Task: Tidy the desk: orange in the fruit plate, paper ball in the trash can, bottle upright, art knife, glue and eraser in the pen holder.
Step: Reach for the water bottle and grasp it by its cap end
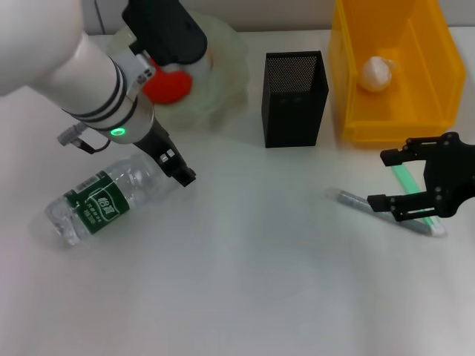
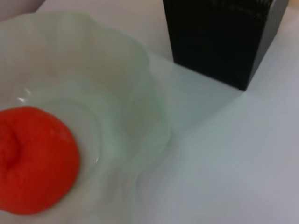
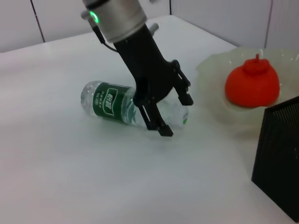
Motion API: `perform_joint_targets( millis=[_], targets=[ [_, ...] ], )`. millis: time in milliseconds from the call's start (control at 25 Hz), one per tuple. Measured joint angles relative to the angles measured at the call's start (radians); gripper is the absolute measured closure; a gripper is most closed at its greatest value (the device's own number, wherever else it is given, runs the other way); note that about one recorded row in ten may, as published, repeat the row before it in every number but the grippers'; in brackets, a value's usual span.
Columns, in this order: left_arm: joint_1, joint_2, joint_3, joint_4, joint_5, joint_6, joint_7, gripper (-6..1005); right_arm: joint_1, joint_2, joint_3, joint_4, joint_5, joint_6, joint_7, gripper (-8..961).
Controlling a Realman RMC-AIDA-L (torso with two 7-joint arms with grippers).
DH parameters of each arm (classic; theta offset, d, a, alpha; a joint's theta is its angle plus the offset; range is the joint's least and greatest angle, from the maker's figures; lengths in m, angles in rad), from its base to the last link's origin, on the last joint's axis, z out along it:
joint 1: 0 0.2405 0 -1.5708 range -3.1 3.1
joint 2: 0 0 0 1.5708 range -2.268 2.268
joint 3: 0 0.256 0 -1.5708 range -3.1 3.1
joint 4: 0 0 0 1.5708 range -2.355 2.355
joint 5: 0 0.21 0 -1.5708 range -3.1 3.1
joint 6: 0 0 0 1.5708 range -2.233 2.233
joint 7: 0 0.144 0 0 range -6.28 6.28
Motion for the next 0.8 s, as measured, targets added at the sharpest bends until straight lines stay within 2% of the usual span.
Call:
perform_joint_targets(
  millis=[400,800],
  targets=[
    [-0.033,0.0,0.006,-0.096,0.05,-0.045,-0.044,253,0.008,0.001,0.001,0.006,0.001,-0.002,0.004,166],
    [-0.039,0.0,0.021,-0.097,0.058,-0.048,-0.048,260,0.017,0.003,0.001,0.003,0.001,0.006,0.018,166]
  ],
)
